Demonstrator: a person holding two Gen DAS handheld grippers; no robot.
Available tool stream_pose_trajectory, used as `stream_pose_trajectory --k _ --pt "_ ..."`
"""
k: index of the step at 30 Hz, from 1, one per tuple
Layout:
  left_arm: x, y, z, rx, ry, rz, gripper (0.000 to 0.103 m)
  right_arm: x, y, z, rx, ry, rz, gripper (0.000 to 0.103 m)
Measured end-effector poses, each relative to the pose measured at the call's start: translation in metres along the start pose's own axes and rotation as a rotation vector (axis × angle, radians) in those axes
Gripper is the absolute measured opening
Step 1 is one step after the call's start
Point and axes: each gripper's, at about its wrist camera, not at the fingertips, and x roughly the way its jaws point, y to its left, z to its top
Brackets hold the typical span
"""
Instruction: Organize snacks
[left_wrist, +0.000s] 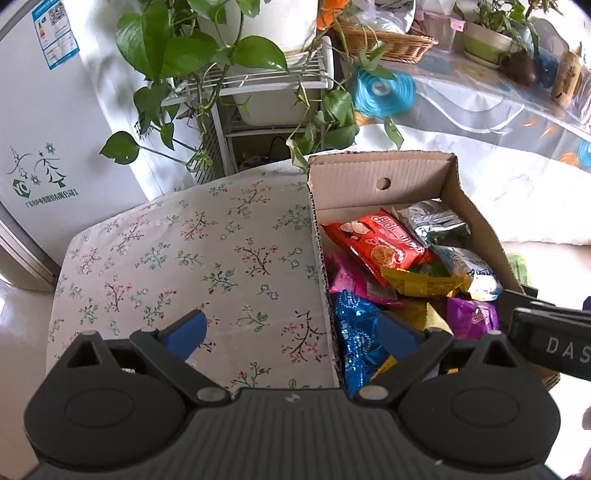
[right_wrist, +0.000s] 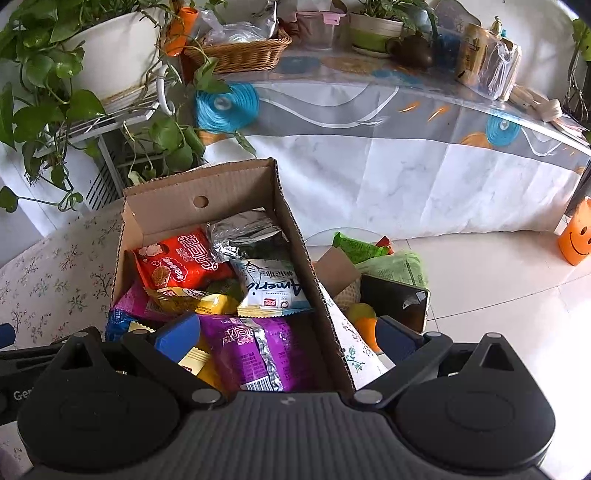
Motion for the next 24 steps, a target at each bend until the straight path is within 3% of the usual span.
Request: stream_pose_trajectory --k 24 --pt "0.0072 0.0002 0.0021 -0.001 0.022 -0.026 0.095 0.0028 0.0013 0.0017 -0.006 0.007 -0.012 0.103"
